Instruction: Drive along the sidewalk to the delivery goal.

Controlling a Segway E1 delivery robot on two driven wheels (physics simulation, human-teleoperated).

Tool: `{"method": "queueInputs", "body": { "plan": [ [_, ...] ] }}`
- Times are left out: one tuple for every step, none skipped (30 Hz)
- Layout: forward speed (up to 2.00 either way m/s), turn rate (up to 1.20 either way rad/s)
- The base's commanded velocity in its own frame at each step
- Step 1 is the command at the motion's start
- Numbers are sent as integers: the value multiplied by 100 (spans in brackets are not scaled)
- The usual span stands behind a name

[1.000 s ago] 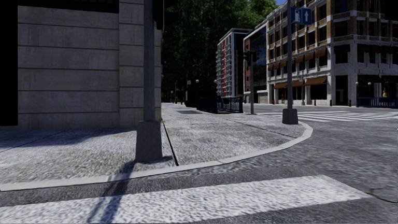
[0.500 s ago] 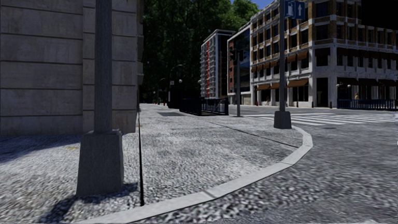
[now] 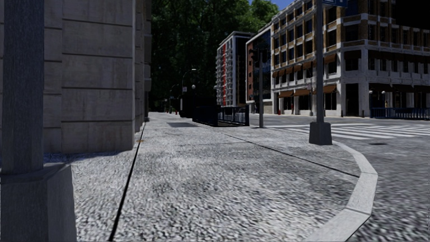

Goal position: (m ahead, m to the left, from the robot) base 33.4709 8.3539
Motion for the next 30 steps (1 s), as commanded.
{"method": "queueInputs", "body": {
  "plan": [
    [176, 0],
    [176, 0],
    [176, 0],
    [176, 0],
    [176, 0],
    [176, 0],
    [177, 0],
    [177, 0],
    [177, 0],
    [177, 0],
    [177, 0],
    [177, 0],
    [177, 0],
    [177, 0],
    [177, 0],
    [177, 0],
    [177, 0],
    [177, 0],
    [177, 0],
    [177, 0],
    [177, 0],
    [177, 0],
    [177, 0],
    [177, 0],
    [177, 0],
    [177, 0],
    [177, 0],
    [177, 0],
    [177, 0],
    [177, 0]
  ]
}}
